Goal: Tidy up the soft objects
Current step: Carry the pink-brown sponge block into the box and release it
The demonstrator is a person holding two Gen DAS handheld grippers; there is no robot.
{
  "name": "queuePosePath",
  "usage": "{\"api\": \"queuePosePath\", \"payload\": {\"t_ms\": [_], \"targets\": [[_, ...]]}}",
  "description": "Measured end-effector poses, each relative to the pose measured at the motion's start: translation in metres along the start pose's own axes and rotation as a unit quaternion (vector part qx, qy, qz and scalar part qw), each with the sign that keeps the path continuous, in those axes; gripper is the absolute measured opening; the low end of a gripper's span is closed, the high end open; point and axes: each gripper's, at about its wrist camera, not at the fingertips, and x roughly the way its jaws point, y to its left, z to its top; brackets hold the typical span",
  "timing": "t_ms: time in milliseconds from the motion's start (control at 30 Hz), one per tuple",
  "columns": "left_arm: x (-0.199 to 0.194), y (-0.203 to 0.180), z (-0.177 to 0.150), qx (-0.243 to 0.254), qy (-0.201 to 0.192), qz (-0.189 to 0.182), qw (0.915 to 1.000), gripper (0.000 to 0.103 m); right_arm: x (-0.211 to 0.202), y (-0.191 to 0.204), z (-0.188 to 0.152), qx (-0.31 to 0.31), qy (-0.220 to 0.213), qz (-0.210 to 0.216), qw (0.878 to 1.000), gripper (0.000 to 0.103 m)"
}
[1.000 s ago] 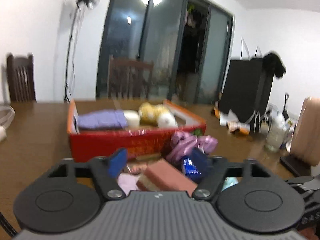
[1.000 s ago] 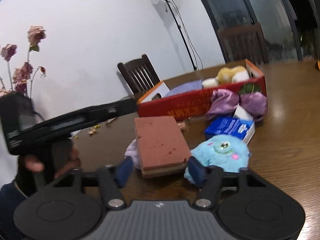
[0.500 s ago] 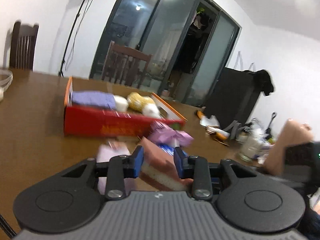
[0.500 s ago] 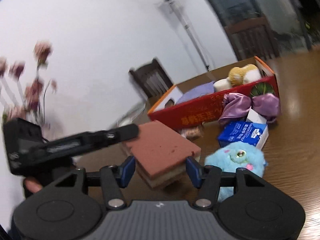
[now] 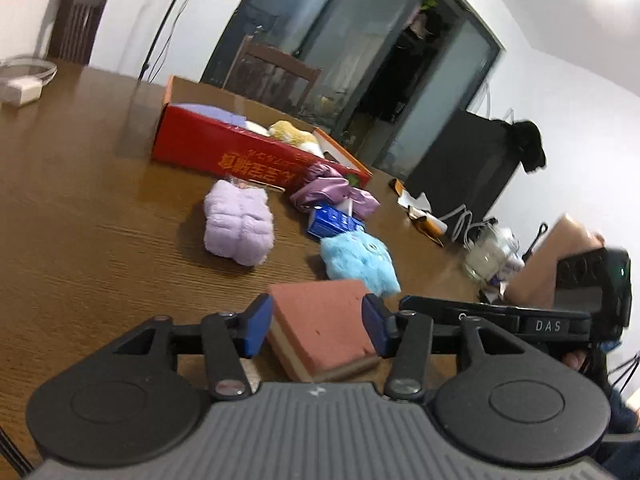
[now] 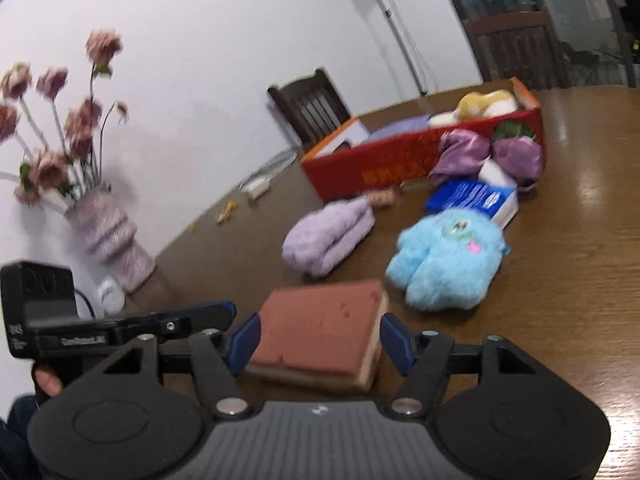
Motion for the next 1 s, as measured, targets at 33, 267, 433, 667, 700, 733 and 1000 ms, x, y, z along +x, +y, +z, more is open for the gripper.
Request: {"api": "queuePosePath", "payload": {"t_ms": [33,267,433,667,700,733,1000], "targets": [[0.004,0.001,0.001,-0.005,0.005,0.0,1.0,0.05,0.001,-0.002,0.001,0.007,-0.004,-0.009,1.0,0.065],[0.024,0.001,-0.009,-0.005,0.033,0.016,0.9993,0.038,0.02,-0.008,0.0,0.02,-0.005,-0.043,0.999,0.054],[0.028,0.008,-0.007,-0.019,0.033,0.01,0.9992,0.035,0.037,-0.022,0.0,0.064,0.022,-0.024,0.997,0.038],[0.03,-0.005,0.053,0.008,-0.03,-0.029,0.9991,0.033,0.022,-0.002,0.042,-0.001,-0.024,-0.029,0.999,0.037],[0.037,-0.009,0.071,0.02,-0.044,-0.034,0.9982,0.033,0.019,-0.002,0.056,-0.006,-0.043,-0.029,0.999,0.037],[0.047,-0.013,0.09,0.028,-0.057,-0.037,0.9973,0.033,0.017,-0.005,0.072,-0.011,-0.059,-0.03,0.998,0.037],[0.182,-0.005,0.203,-0.004,-0.027,-0.033,0.9991,0.034,0.068,-0.077,0.21,-0.016,-0.048,-0.086,0.995,0.037]]}}
